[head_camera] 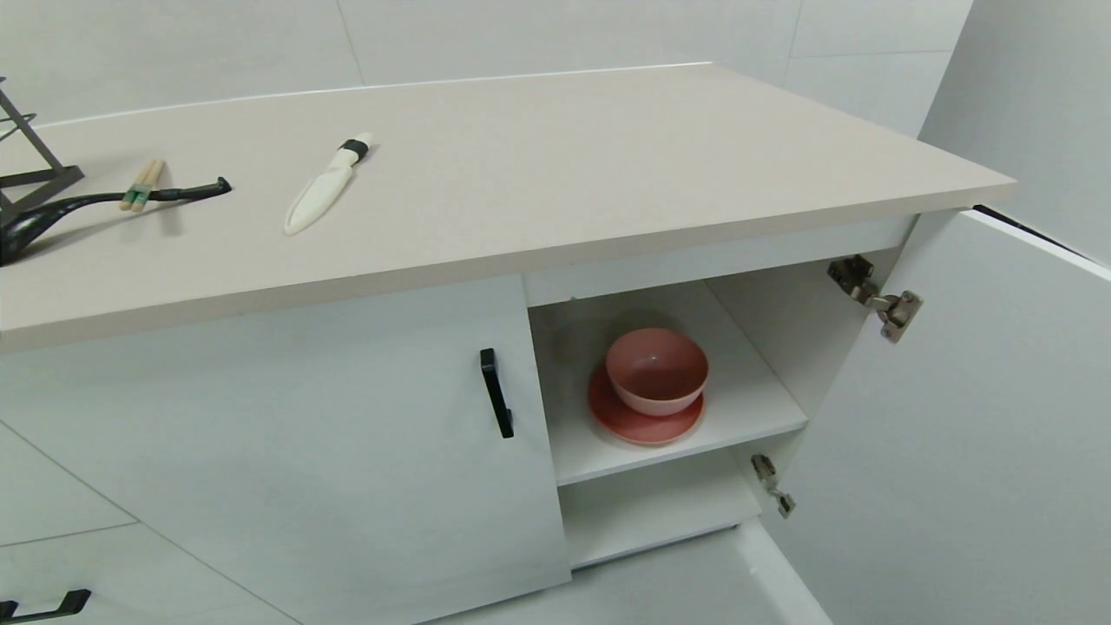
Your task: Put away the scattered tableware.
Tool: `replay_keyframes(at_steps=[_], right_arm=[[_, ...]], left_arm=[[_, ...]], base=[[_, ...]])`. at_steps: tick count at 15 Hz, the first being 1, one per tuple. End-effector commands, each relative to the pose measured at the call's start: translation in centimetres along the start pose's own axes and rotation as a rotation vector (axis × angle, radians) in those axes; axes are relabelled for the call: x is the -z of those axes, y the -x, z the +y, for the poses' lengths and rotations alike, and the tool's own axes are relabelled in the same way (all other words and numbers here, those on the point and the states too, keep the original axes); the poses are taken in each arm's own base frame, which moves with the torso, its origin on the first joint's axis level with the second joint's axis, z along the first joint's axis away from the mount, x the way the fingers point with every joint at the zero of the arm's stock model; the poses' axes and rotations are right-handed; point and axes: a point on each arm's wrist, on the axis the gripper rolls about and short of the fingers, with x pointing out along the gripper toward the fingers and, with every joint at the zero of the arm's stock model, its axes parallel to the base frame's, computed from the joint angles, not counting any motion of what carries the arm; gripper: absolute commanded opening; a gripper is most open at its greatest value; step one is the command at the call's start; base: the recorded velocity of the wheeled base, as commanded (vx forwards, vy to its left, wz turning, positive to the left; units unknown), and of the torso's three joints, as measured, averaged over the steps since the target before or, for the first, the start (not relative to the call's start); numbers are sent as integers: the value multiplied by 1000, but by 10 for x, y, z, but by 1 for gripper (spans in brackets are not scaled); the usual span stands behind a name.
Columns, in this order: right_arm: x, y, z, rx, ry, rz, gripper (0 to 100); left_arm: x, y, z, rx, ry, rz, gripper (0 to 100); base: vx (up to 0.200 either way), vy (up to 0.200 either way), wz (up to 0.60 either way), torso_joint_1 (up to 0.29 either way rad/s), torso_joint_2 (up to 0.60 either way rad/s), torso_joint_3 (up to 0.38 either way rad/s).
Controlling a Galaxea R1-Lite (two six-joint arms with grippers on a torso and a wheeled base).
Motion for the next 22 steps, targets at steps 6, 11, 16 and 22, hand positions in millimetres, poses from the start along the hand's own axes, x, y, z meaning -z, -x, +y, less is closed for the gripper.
replay_keyframes(at_steps=[6, 11, 16, 22], right_arm=[[1, 3, 1, 98, -8, -33, 100], [2, 4, 3, 158, -4, -48, 100], [3, 8, 4, 212, -8, -97, 100], [4, 10, 5, 219, -6, -129, 100]], left_arm=[[0, 0, 0, 0, 6, 1, 100], [0, 0, 0, 1, 8, 1, 100], [0, 0, 0, -3, 6, 1, 100], [0, 0, 0, -3, 2, 1, 100]], base=[[-200, 0, 0, 0, 4, 1], [-120, 0, 0, -1, 3, 0], [-80, 0, 0, 1, 2, 1], [-200, 0, 0, 3, 4, 4]])
